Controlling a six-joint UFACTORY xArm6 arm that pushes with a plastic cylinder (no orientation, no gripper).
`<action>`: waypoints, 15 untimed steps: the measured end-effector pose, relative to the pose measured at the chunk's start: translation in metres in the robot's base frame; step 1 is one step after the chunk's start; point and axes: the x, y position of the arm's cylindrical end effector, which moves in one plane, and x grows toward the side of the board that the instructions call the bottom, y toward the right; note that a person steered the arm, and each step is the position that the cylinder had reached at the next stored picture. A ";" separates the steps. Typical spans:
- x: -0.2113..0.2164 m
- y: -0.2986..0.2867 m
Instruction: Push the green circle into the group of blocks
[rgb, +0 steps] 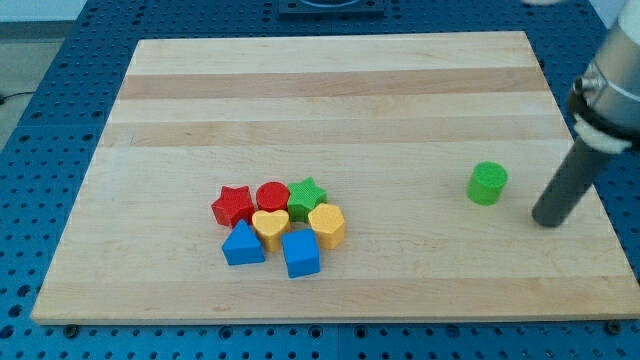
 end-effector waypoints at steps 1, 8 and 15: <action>-0.028 0.003; -0.069 -0.190; 0.018 -0.144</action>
